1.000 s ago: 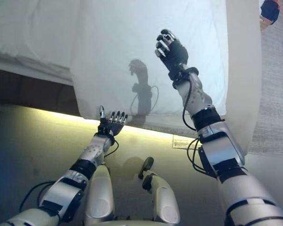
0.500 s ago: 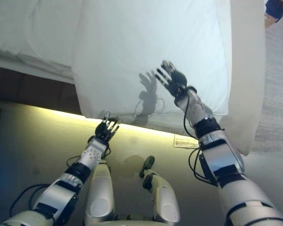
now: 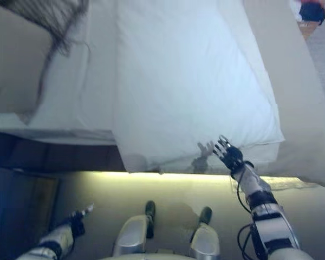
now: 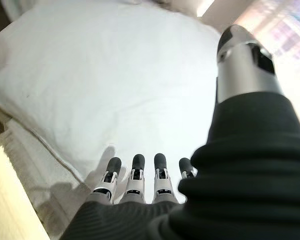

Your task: Make the bed neatly

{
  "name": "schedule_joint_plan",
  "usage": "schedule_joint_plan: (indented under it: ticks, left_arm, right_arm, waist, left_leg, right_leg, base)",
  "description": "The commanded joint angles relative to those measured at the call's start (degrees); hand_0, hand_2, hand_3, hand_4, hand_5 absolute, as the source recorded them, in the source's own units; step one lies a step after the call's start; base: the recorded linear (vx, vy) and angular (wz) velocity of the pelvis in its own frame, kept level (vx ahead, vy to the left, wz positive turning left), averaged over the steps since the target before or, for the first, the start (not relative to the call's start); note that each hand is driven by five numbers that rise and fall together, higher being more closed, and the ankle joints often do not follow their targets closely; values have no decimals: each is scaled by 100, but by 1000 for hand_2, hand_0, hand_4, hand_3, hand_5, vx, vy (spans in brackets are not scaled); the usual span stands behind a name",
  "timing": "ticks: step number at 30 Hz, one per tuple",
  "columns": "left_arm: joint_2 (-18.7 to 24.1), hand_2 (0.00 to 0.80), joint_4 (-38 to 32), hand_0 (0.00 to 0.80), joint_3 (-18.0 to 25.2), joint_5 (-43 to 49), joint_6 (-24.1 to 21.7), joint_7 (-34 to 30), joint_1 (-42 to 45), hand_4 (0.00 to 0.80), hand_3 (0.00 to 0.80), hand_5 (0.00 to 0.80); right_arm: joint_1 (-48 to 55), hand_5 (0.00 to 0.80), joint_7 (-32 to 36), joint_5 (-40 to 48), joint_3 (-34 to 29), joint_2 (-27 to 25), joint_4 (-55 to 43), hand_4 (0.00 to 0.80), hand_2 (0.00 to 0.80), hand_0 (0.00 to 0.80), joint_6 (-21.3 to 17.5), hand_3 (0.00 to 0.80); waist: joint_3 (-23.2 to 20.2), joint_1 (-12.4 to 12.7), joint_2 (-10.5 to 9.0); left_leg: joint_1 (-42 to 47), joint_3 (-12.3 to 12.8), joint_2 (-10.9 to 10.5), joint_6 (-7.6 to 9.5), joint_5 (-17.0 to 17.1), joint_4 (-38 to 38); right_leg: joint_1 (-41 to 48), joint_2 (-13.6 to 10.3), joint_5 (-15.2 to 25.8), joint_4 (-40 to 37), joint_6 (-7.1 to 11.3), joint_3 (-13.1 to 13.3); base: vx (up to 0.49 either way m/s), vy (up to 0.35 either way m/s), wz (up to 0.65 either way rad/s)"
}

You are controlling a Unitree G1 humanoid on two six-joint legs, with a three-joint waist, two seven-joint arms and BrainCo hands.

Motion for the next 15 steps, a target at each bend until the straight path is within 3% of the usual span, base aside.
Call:
schedule_joint_plan:
  ticks: [1, 3, 6, 8, 9, 10, 11, 12, 14, 15]
  left_arm:
    - [73, 0, 151, 0, -193, 540, 31, -143, 384, 0, 0, 0]
    - [-20, 0, 159, 0, -313, 709, 129, -102, 565, 0, 0, 0]
    - [-128, 0, 230, 0, -254, 780, 184, -155, 598, 0, 0, 0]
    - [-178, 0, 282, 0, -240, 846, 144, -192, 577, 0, 0, 0]
    - [-152, 0, 296, 0, -313, 649, 113, -186, 598, 0, 0, 0]
    - [-203, 0, 269, 0, -164, 445, 160, -220, 670, 0, 0, 0]
    - [-241, 0, 248, 0, -106, 353, 149, -244, 714, 0, 0, 0]
    - [-305, 0, 250, 0, 3, 260, 69, -297, 749, 0, 0, 0]
    - [-399, 0, 257, 0, 75, 225, 36, -378, 726, 0, 0, 0]
    - [-429, 0, 271, 0, 77, 140, 13, -391, 715, 0, 0, 0]
  right_arm:
    - [385, 0, 351, -107, -235, 135, -11, 0, 0, 0, -195, 0]
    - [662, 0, 293, -15, -224, 299, -61, 0, 0, 0, -202, 0]
    - [758, 0, 297, -121, -277, 444, -15, 0, 0, 0, -88, 0]
    - [805, 0, 453, -271, -344, 466, 141, 0, 0, 0, -53, 0]
    - [835, 0, 428, -311, -329, 505, 177, 0, 0, 0, -62, 0]
    - [937, 0, 343, -355, -309, 493, 194, 0, 0, 0, 30, 0]
    - [990, 0, 353, -435, -300, 492, 168, 0, 0, 0, 52, 0]
    - [1078, 0, 508, -619, -328, 443, 160, 0, 0, 0, 75, 0]
    - [1081, 0, 701, -793, -344, 309, 330, 0, 0, 0, 99, 0]
    - [1046, 0, 778, -879, -359, 254, 416, 0, 0, 0, 89, 0]
  waist:
    - [-451, -42, -64]
    - [-566, -209, -120]
    - [-636, -323, -216]
    - [-647, -397, -272]
    - [-687, -430, -314]
    - [-795, -401, -321]
    - [-826, -418, -310]
    - [-855, -406, -329]
    - [-843, -297, -421]
    - [-850, -277, -434]
  left_leg:
    - [420, 274, -81, 259, -3, -237]
    - [678, 291, -211, 296, 50, -554]
    - [1022, 407, -380, 290, -50, -820]
    - [1149, 301, -464, 362, -307, -697]
    - [1085, 292, -469, 412, -478, -468]
    - [1080, 215, -429, 330, -497, -101]
    - [1081, 206, -407, 282, -486, 76]
    - [909, 307, -330, 168, -273, 530]
    - [449, 438, 2, -53, 57, 1302]
    - [362, 463, 166, -106, 128, 1261]
  right_leg:
    - [-505, -410, 770, 1392, 353, 418]
    - [-828, 115, 796, 1218, 393, 399]
    - [-1111, 276, 941, 696, 446, -1]
    - [-1242, 422, 861, 394, 411, -6]
    - [-1103, 509, 554, 291, 273, 58]
    - [-831, 588, 257, 169, 82, 27]
    - [-739, 657, 148, 135, 1, 28]
    - [-506, 663, 97, -33, -93, -5]
    - [-85, 618, -61, -259, -263, -82]
    - [23, 617, -118, -298, -274, -56]
  base:
    - [263, 111, -9]
    - [297, -8, -22]
    - [269, -74, -18]
    - [281, -154, -4]
    - [348, -207, 7]
    - [312, -162, 17]
    - [298, -125, 18]
    - [201, -93, 21]
    - [213, -69, 13]
    - [224, 54, 3]
